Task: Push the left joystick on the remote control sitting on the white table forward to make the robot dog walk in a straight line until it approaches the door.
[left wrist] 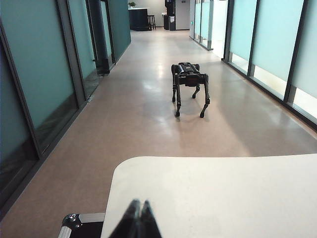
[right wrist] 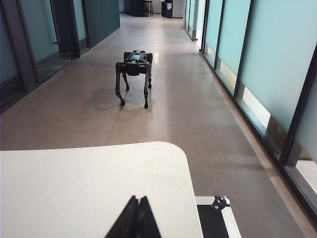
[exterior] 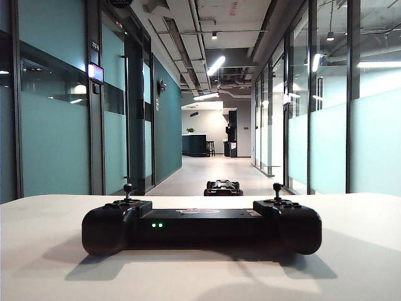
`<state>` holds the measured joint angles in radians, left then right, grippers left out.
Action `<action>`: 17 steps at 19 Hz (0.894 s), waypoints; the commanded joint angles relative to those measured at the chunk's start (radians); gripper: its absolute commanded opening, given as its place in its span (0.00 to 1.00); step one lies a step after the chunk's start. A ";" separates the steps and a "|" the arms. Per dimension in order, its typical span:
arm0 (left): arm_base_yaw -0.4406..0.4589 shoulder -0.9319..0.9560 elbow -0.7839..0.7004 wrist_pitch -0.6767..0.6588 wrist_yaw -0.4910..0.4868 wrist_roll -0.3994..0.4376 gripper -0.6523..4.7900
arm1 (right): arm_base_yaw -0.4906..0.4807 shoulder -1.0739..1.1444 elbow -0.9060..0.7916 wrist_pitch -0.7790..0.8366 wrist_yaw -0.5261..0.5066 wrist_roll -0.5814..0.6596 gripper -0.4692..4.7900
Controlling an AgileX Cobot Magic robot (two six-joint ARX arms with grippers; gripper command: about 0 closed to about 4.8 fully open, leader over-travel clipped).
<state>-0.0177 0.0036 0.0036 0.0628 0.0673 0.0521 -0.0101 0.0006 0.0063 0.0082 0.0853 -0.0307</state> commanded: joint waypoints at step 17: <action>0.000 0.134 0.237 -0.049 0.019 -0.142 0.11 | 0.002 0.163 0.288 -0.043 -0.090 0.071 0.08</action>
<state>-0.0181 0.1062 0.2134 0.0208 0.0681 -0.0532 -0.0093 0.1345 0.2604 -0.0376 0.0399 0.0105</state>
